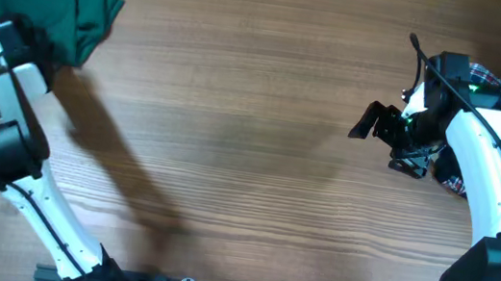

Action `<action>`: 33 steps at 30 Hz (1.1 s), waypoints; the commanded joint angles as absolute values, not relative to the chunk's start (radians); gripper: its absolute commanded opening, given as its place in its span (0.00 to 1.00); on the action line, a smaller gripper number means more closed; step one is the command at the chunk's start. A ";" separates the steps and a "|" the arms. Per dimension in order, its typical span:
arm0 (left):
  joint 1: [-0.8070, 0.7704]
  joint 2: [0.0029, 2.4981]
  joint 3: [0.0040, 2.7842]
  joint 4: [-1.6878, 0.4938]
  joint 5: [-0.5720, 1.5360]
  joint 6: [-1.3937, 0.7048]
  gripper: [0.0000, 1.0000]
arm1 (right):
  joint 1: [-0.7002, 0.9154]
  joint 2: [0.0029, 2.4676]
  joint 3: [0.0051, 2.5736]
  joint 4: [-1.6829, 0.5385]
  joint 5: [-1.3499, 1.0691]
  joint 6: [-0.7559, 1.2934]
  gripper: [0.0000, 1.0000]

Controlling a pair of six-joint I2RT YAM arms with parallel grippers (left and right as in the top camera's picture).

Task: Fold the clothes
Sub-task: 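Grasp the folded green bundle with the left gripper and carry it to the top-left corner, then lower the green bundle at the top-left corner and open the left gripper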

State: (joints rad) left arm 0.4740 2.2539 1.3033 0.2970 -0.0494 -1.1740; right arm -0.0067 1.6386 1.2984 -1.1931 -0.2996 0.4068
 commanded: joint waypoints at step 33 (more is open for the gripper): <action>0.507 2.361 1.457 0.193 0.138 -0.837 0.08 | -0.003 1.643 1.303 -1.188 -0.316 0.419 1.00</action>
State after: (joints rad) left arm 0.4839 2.3283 1.4544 0.2096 0.1555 -0.8715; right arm -0.0063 1.6386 1.2984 -1.1889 -0.2996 0.4068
